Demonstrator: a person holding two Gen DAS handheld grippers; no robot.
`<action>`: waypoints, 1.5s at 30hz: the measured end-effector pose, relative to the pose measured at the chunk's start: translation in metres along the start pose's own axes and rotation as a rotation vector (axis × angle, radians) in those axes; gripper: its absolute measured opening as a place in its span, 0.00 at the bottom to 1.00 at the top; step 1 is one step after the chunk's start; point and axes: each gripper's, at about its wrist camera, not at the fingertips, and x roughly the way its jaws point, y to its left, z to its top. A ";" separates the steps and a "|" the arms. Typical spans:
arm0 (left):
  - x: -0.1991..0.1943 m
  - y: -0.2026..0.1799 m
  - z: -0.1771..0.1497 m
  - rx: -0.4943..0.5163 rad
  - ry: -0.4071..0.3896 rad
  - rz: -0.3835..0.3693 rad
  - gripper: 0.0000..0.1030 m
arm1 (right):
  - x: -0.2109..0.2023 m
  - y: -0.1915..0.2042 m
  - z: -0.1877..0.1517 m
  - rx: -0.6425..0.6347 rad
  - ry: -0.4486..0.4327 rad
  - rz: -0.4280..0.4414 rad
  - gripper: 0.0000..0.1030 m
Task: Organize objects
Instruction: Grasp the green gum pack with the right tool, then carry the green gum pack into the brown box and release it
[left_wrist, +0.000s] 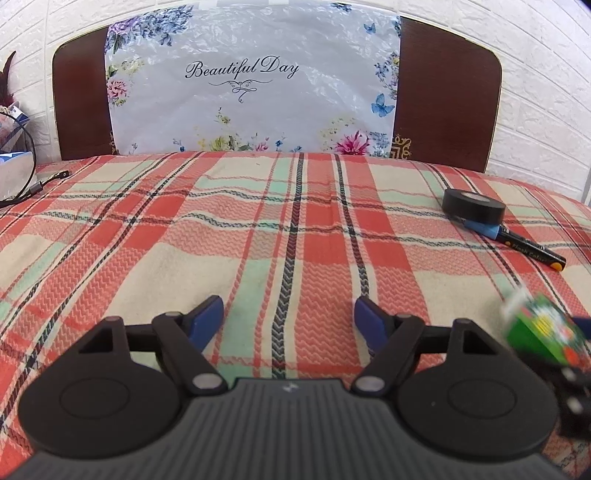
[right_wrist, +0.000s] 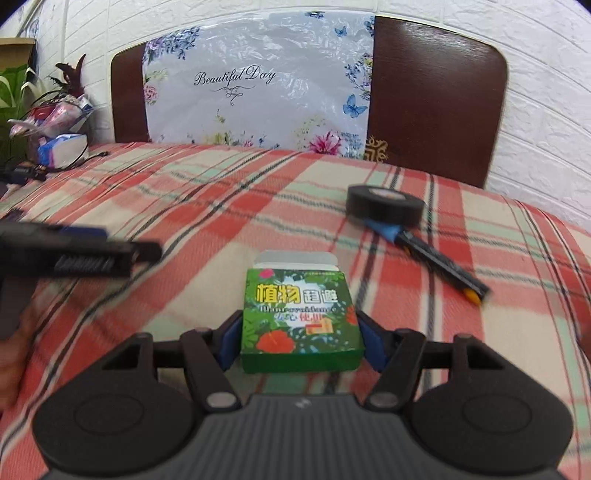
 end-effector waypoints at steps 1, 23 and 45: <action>-0.002 -0.001 -0.001 0.006 0.005 0.004 0.77 | -0.010 0.000 -0.007 0.010 0.003 -0.003 0.61; -0.063 -0.134 -0.008 -0.070 0.402 -0.528 0.46 | -0.095 -0.003 -0.074 0.097 -0.097 -0.050 0.60; -0.050 -0.368 0.090 0.269 0.092 -0.603 0.56 | -0.099 -0.200 -0.015 0.272 -0.369 -0.586 0.64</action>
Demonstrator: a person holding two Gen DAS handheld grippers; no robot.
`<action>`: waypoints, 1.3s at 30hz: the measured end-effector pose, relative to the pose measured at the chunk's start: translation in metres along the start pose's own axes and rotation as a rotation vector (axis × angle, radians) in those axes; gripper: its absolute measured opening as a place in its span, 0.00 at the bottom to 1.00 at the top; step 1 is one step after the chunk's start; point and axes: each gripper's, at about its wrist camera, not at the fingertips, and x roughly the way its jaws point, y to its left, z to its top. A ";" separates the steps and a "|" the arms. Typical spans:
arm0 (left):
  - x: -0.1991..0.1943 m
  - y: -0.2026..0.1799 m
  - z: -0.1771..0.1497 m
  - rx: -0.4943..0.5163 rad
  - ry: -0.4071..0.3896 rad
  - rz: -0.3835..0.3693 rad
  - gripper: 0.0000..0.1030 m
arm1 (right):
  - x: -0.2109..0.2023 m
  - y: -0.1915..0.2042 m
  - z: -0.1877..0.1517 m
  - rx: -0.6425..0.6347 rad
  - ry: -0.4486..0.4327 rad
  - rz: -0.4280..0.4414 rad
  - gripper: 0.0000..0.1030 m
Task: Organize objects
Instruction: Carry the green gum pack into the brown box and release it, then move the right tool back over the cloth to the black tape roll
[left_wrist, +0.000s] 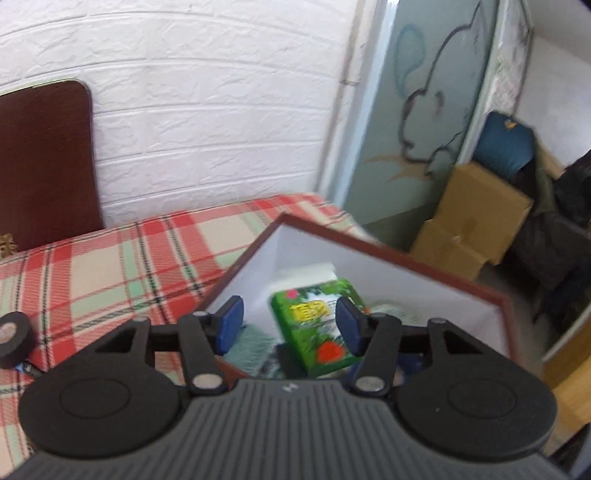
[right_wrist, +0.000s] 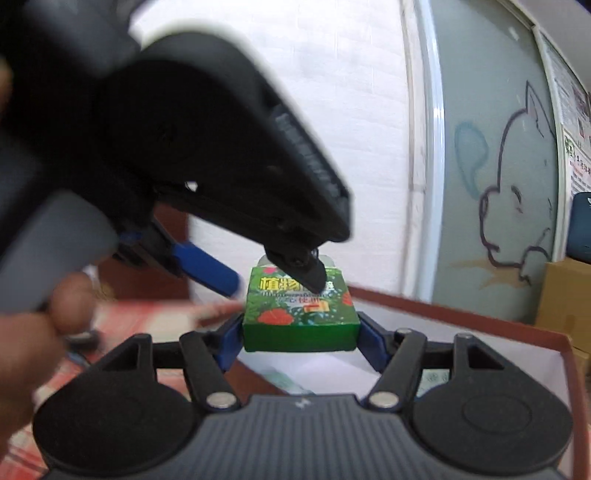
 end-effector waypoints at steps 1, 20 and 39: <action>-0.001 0.004 -0.004 -0.008 0.003 0.006 0.56 | 0.001 -0.002 -0.002 0.018 -0.011 -0.011 0.70; -0.082 0.119 -0.108 -0.057 0.014 0.204 0.57 | -0.064 0.078 -0.046 -0.026 0.091 0.268 0.74; -0.122 0.282 -0.171 -0.216 -0.064 0.577 0.73 | -0.036 0.192 -0.048 -0.209 0.216 0.433 0.76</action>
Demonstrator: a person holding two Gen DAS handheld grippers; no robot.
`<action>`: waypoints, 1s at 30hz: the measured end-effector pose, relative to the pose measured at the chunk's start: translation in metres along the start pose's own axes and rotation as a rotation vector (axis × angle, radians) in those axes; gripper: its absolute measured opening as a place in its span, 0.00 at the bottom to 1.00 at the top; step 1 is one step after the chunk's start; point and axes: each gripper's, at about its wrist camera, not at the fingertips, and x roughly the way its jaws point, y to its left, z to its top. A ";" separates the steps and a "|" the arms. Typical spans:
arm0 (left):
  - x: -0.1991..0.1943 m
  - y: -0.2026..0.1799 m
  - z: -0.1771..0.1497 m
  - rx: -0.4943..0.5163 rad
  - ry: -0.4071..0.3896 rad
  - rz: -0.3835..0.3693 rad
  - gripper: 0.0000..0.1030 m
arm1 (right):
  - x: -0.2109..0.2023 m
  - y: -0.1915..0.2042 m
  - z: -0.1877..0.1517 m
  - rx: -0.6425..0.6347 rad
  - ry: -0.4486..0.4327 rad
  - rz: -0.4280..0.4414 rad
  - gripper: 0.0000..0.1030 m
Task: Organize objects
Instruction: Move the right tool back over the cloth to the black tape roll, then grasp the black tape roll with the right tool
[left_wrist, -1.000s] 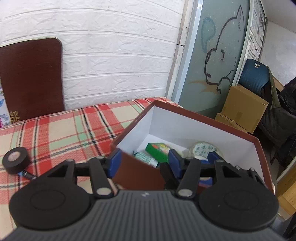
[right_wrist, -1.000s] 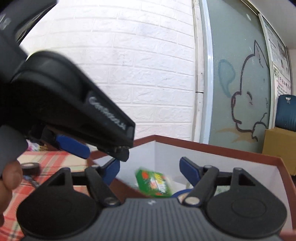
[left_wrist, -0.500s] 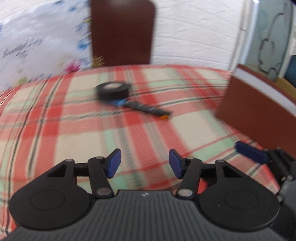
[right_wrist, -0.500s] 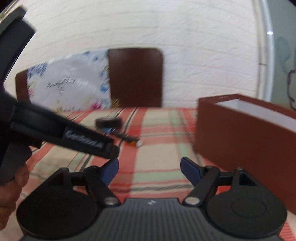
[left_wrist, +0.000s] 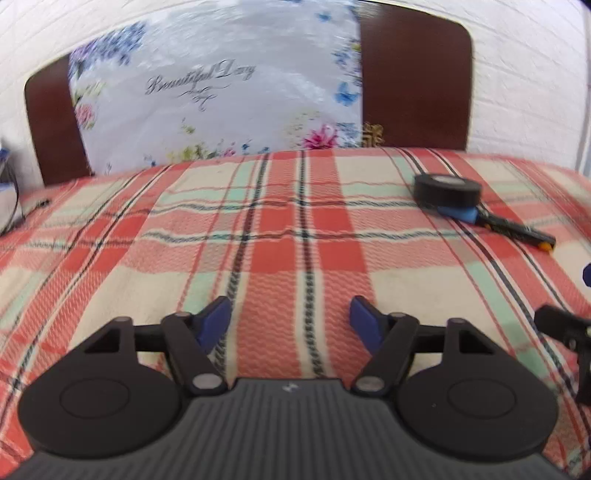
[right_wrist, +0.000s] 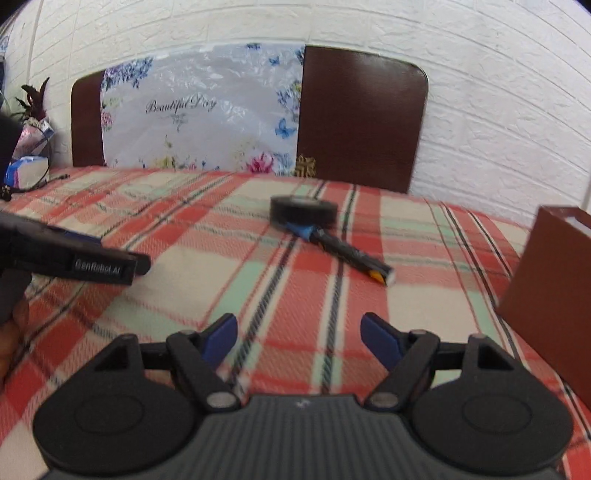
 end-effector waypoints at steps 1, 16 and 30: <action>-0.001 0.006 0.000 -0.030 -0.008 -0.018 0.73 | 0.005 0.000 0.006 0.000 -0.020 -0.002 0.78; -0.001 0.007 -0.006 -0.040 -0.026 -0.056 0.81 | 0.152 -0.029 0.072 0.133 0.066 0.039 0.83; 0.000 0.013 -0.005 -0.071 -0.033 -0.078 0.82 | 0.099 0.032 0.050 -0.231 -0.049 0.100 0.79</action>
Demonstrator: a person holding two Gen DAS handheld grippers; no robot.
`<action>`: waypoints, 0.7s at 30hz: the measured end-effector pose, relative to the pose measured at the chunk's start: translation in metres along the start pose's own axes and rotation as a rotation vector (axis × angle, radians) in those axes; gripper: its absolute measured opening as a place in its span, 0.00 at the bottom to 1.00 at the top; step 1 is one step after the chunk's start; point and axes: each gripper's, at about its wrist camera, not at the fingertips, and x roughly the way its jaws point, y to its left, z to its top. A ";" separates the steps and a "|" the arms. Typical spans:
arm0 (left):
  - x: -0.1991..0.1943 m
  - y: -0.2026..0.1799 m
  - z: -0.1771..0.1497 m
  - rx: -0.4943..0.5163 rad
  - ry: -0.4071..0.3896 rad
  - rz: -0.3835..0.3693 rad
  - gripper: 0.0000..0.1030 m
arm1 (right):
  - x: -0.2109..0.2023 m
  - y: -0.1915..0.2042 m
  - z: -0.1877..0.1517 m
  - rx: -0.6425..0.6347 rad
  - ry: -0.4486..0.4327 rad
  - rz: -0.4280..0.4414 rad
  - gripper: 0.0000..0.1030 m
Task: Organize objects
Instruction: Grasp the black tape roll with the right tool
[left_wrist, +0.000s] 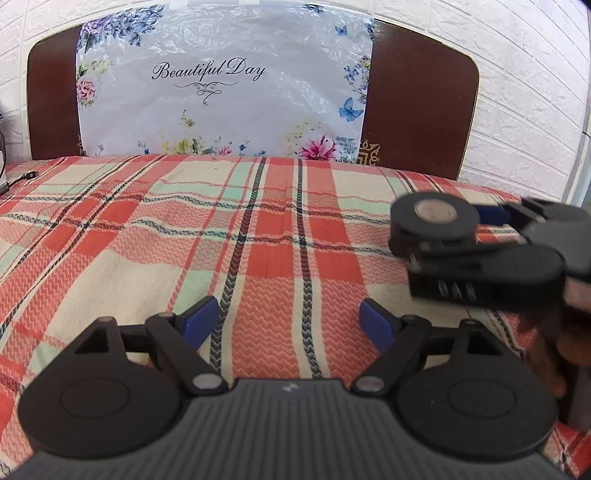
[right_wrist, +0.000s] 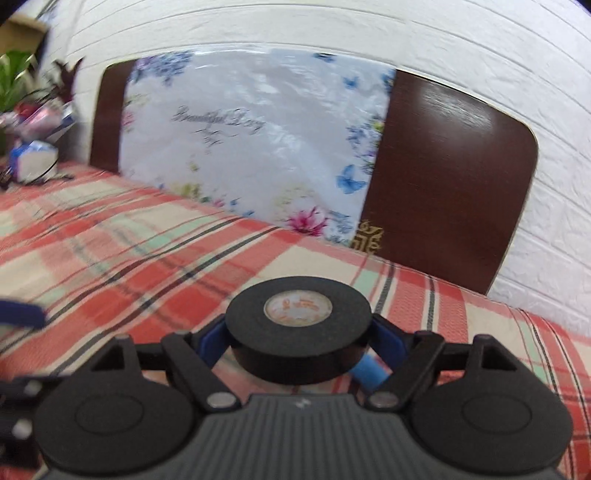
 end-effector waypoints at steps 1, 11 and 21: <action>0.000 0.000 0.000 0.000 0.000 0.000 0.82 | -0.005 0.002 -0.003 -0.011 0.020 0.008 0.79; 0.000 -0.004 -0.001 0.038 0.013 0.019 0.83 | -0.083 -0.006 -0.053 0.208 0.181 0.065 0.79; -0.012 -0.016 -0.010 0.099 0.037 0.074 0.85 | -0.163 0.016 -0.089 0.236 0.168 0.044 0.81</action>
